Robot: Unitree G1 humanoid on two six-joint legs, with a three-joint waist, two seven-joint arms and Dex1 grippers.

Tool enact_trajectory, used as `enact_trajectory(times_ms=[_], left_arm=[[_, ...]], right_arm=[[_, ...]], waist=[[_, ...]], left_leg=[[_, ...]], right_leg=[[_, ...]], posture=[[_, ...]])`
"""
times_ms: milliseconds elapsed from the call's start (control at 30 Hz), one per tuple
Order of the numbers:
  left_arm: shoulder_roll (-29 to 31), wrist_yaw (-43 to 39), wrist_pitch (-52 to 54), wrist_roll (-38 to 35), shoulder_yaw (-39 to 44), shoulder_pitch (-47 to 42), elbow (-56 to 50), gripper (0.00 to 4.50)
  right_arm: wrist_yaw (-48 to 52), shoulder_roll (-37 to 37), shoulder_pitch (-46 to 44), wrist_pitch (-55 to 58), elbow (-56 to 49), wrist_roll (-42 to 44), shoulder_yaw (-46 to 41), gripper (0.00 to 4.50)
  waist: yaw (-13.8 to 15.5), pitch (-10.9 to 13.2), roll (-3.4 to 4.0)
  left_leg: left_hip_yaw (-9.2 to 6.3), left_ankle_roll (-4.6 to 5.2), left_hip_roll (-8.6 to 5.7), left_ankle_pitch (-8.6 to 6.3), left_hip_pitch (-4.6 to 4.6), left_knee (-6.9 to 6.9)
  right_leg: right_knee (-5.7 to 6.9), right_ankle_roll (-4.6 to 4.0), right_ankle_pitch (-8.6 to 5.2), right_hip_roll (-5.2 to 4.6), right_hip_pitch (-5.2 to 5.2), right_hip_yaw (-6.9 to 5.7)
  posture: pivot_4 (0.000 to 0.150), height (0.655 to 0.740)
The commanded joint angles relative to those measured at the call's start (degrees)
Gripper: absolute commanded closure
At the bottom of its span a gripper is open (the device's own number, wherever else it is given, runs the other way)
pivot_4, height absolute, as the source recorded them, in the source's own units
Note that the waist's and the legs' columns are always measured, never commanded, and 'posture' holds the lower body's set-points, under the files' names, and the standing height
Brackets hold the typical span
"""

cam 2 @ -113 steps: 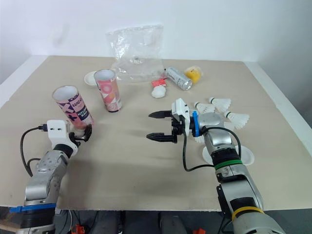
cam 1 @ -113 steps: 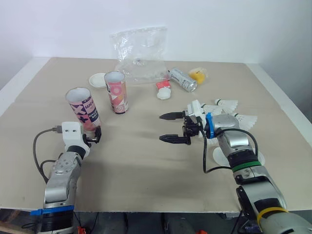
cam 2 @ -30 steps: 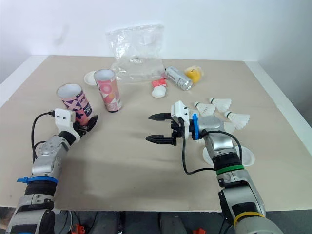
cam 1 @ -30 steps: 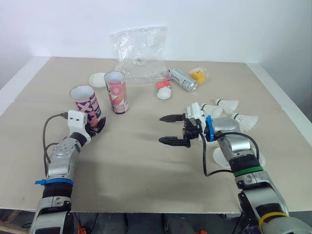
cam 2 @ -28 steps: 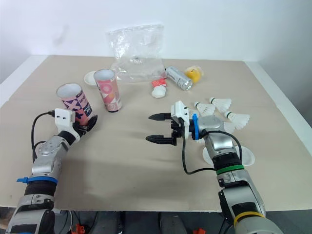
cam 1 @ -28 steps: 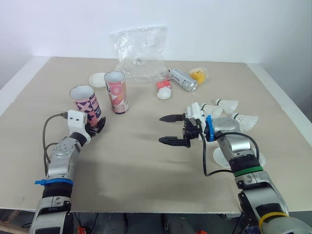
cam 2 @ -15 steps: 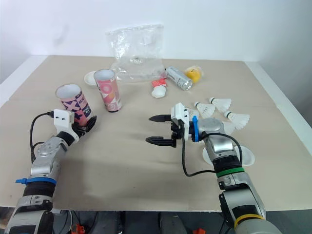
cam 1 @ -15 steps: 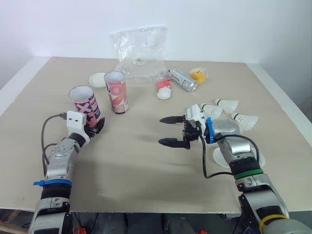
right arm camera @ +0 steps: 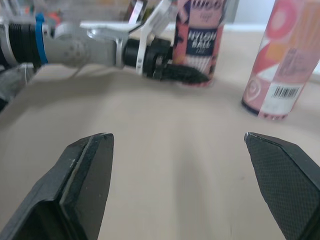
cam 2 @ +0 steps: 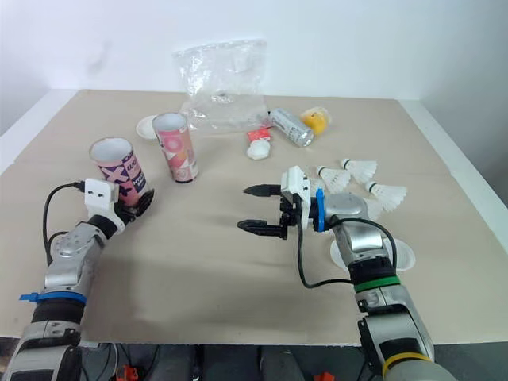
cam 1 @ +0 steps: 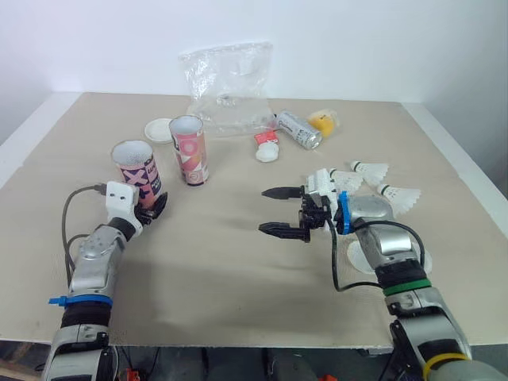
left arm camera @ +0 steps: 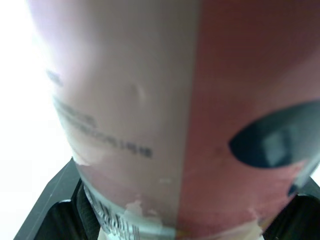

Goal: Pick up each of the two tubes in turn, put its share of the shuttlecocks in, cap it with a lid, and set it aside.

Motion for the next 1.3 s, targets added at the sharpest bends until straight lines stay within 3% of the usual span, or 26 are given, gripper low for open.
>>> enact_trajectory(times_ms=[33,300,567,867,1300], left_arm=[[3.1,-4.4,0.0,0.8,-2.3,1.6,-8.1,0.95],[8.9,-17.9,8.1,1.7,-14.1,1.1,-22.0,0.95],[10.2,-32.6,15.8,7.9,-30.4,-12.4,-20.7,0.95],[9.4,-44.6,23.8,11.1,-39.7,-24.5,-17.0,0.95],[5.0,-46.8,29.5,12.3,-41.4,-29.5,-16.4,0.95]], right_arm=[[-5.0,-1.1,3.9,4.3,-11.0,3.0,-3.1,0.00],[-19.6,-3.0,19.4,12.5,-33.7,5.6,-9.8,0.00],[-41.0,0.7,37.7,22.2,-52.0,4.6,-19.2,0.00],[-54.8,7.7,40.9,25.4,-51.4,2.7,-20.2,0.00],[-56.1,8.0,37.0,25.0,-43.4,1.6,-17.4,0.00]], waist=[[0.0,0.0,0.00],[0.3,0.0,0.00],[0.2,0.0,0.02],[-0.1,0.0,0.08],[0.0,0.0,0.12]], left_leg=[[-0.01,-0.01,0.00,-0.01,-0.02,0.00],[-0.03,-0.08,-0.01,-0.05,-0.06,0.01],[-0.04,-0.06,-0.01,-0.04,-0.01,0.10],[-0.14,-0.03,-0.02,-0.03,-0.07,0.14],[-0.38,-0.01,-0.06,-0.03,-0.09,0.14]], right_leg=[[0.01,-0.04,0.01,0.00,-0.02,0.00],[0.01,-0.18,-0.32,-0.05,-0.03,-0.03],[0.01,-0.05,-0.40,-0.07,0.00,-0.07],[0.01,-0.05,-0.42,-0.03,0.01,-0.07],[0.02,-0.03,-0.54,0.04,0.13,-0.10]], posture=[[0.150,0.7400],[0.150,0.7400],[0.150,0.7400],[0.150,0.7400],[0.150,0.7400]])
